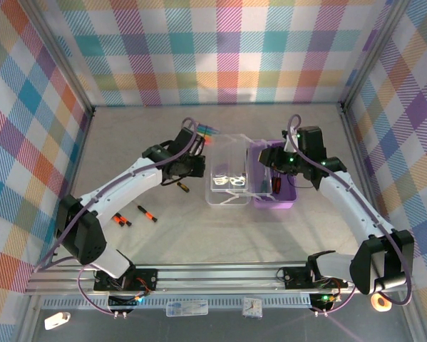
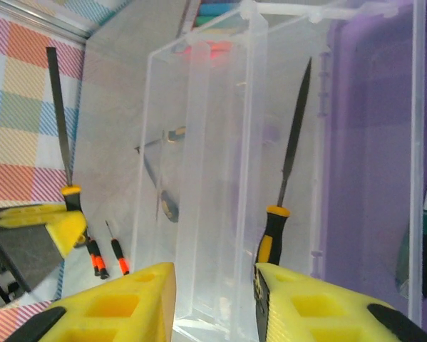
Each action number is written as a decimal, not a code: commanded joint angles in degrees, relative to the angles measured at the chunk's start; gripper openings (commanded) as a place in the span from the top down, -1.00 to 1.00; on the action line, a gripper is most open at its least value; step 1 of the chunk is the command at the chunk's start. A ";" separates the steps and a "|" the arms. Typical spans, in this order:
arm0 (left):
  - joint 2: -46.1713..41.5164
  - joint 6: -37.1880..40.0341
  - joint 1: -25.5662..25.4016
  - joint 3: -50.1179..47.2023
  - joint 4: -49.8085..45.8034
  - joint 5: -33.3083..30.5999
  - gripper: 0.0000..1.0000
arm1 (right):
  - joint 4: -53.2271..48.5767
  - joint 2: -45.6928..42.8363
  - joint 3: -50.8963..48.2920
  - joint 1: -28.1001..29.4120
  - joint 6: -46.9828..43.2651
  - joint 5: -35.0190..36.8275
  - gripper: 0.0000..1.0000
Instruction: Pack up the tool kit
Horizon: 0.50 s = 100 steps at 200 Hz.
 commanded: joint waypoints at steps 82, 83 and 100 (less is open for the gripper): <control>-0.18 -2.61 -8.32 1.09 9.33 5.52 0.98 | 7.49 -3.88 -0.54 3.51 5.95 -1.55 0.22; -0.13 -2.66 -8.36 1.12 9.38 5.55 0.98 | 7.48 -3.82 -0.53 3.55 6.01 -1.54 0.22; 0.41 -2.87 -9.06 1.72 9.45 5.88 0.98 | 8.58 -2.95 -0.44 4.28 6.56 -1.44 0.22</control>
